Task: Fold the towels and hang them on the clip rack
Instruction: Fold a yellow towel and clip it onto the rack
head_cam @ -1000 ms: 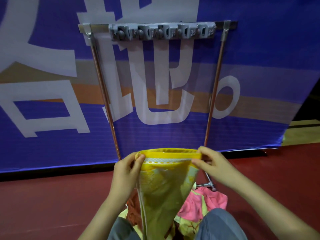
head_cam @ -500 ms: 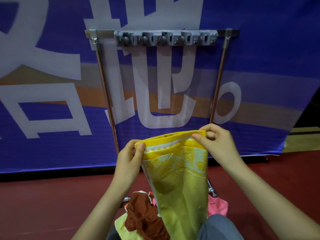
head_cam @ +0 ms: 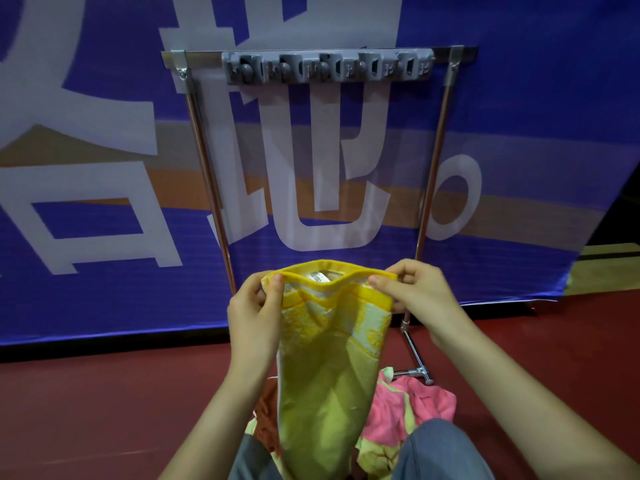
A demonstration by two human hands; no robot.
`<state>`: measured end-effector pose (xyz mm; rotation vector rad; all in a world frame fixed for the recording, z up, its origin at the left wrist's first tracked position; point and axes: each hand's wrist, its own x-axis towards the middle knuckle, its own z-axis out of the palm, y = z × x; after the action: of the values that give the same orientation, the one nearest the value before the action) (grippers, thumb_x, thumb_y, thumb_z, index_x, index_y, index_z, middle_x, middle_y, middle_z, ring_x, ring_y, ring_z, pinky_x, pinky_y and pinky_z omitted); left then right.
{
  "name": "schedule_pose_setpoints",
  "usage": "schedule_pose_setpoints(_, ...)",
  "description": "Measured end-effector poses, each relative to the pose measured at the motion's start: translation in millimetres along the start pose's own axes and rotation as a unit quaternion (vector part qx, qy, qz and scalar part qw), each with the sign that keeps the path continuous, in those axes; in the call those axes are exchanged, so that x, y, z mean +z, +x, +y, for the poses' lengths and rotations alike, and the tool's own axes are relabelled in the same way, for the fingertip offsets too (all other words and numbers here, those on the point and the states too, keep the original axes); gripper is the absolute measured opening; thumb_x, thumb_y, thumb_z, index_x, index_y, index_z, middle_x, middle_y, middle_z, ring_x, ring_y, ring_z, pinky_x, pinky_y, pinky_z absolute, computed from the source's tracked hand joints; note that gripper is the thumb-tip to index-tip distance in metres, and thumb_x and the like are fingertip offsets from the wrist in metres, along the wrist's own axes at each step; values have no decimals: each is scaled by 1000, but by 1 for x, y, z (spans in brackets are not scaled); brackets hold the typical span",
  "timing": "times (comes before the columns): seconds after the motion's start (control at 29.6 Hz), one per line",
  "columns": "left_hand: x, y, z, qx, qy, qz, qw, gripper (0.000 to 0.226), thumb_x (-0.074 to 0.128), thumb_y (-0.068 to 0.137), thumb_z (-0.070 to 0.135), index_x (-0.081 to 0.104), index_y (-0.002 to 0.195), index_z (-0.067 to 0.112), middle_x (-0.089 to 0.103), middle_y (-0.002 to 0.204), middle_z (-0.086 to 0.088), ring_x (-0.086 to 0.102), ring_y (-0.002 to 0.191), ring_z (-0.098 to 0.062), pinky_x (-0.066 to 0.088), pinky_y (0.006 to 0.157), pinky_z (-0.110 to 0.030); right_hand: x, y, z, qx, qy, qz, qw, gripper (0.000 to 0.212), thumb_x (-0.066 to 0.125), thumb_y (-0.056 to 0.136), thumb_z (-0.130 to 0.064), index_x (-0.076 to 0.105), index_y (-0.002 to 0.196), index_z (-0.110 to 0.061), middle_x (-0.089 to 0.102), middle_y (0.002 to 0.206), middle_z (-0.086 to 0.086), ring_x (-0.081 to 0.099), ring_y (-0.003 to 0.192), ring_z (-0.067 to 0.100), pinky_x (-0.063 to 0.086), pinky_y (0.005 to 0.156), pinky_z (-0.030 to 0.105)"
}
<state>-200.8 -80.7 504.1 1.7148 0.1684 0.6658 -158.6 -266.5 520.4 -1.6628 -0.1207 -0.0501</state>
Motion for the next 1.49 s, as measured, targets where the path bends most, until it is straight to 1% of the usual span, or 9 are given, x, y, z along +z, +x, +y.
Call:
schedule_pose_setpoints(0.17, 6, -2, -7, -24, -13, 32, 999, 24, 51, 90, 22, 58, 68, 19, 57, 69, -25, 49, 62, -25, 40, 59, -37, 5, -3, 6, 48, -22, 14, 999, 24, 66, 75, -4, 48, 60, -11, 47, 44, -1, 40, 38, 3, 31, 36, 11)
schedule_pose_setpoints(0.37, 1, -3, -21, -31, 11, 24, 999, 29, 53, 88, 22, 58, 75, -4, 52, 65, -16, 46, 63, -24, 38, 60, -36, -3, -4, 8, 63, 12, -31, 997, 21, 62, 78, 1, 50, 66, -10, 51, 37, -6, 45, 34, -1, 36, 37, 11)
schedule_pose_setpoints(0.71, 18, -23, -18, -13, 6, 52, 999, 23, 53, 89, 19, 58, 69, 8, 36, 52, -14, 31, 50, -20, 29, 50, -33, 11, -3, 18, 102, 8, -31, 994, 22, 62, 69, -6, 52, 56, -20, 47, 51, -4, 38, 56, 13, 31, 56, 27)
schedule_pose_setpoints(0.81, 24, -27, -17, -16, -2, 34, 999, 22, 53, 88, 16, 58, 67, 10, 40, 52, -14, 34, 50, -19, 30, 51, -31, 12, -8, 18, 50, 0, -54, 997, 25, 56, 75, 2, 47, 66, -20, 43, 51, 3, 33, 46, 12, 26, 48, 26)
schedule_pose_setpoints(0.95, 14, -18, -25, -32, 0, 28, 999, 25, 54, 87, 19, 55, 68, 2, 39, 55, -15, 33, 53, -20, 30, 53, -34, 2, -14, 16, -51, -29, -125, 990, 29, 52, 78, 6, 52, 65, -20, 27, 38, -8, 19, 37, 5, 16, 39, 16)
schedule_pose_setpoints(1.12, 2, -8, -12, 1, 18, -28, 999, 22, 55, 88, 13, 60, 66, 17, 54, 58, -12, 48, 56, -13, 38, 52, -28, -11, -11, 8, -118, -140, -172, 968, 32, 46, 67, -11, 65, 55, -34, 60, 61, 6, 47, 59, 15, 36, 55, 21)
schedule_pose_setpoints(1.25, -13, 26, 17, 111, 52, -45, 991, 14, 53, 88, 13, 62, 77, 13, 56, 65, 4, 53, 57, 3, 40, 53, -8, -27, 11, -23, -233, -138, -113, 956, 27, 50, 81, -9, 58, 79, -36, 61, 68, -17, 55, 69, -6, 42, 68, 9)
schedule_pose_setpoints(1.39, -16, 41, 5, 127, 191, -98, 968, 24, 53, 81, 40, 65, 83, 19, 64, 72, 5, 62, 72, -8, 51, 67, -34, -29, 32, -9, -206, -314, -129, 918, 24, 58, 84, -12, 51, 84, -34, 49, 48, -12, 43, 49, 4, 36, 59, 28)
schedule_pose_setpoints(1.49, -24, 52, 24, 177, 144, -53, 972, 13, 55, 81, 42, 60, 75, 31, 61, 67, 12, 58, 66, -10, 49, 63, -33, -34, 34, -38, -290, -267, -48, 918, 14, 62, 83, -15, 65, 96, -19, 61, 71, -14, 54, 66, 0, 42, 67, 20)
